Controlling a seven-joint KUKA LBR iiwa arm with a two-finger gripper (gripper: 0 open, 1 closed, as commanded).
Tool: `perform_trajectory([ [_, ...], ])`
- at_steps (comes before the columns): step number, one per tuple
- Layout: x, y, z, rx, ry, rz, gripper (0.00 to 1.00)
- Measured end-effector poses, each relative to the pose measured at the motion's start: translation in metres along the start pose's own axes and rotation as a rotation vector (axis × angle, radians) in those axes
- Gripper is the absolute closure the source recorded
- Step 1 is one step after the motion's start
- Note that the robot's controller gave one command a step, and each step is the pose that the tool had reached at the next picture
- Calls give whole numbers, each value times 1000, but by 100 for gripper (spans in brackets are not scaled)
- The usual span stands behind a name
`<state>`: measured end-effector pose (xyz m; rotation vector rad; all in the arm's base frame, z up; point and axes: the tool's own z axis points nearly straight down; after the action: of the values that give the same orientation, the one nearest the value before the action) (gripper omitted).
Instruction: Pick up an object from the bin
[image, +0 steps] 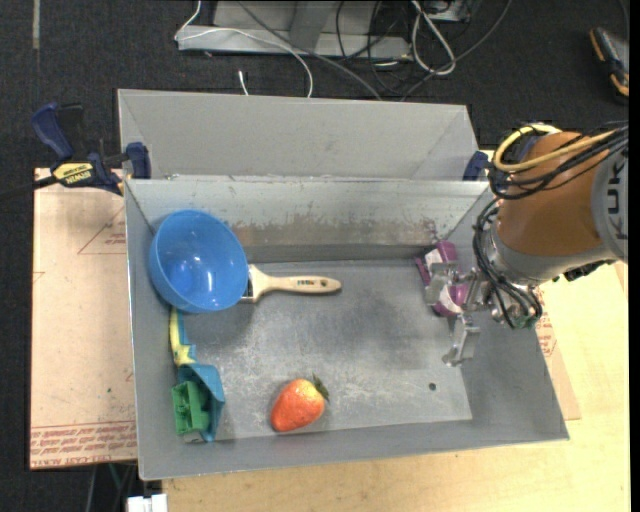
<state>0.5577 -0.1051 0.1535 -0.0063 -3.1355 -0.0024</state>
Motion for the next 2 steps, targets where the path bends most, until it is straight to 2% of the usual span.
perform_trajectory([
  [1,-2,1,-5,1,-7,-4,0],
  [2,-61,-40,83,1,-8,-311,0],
])
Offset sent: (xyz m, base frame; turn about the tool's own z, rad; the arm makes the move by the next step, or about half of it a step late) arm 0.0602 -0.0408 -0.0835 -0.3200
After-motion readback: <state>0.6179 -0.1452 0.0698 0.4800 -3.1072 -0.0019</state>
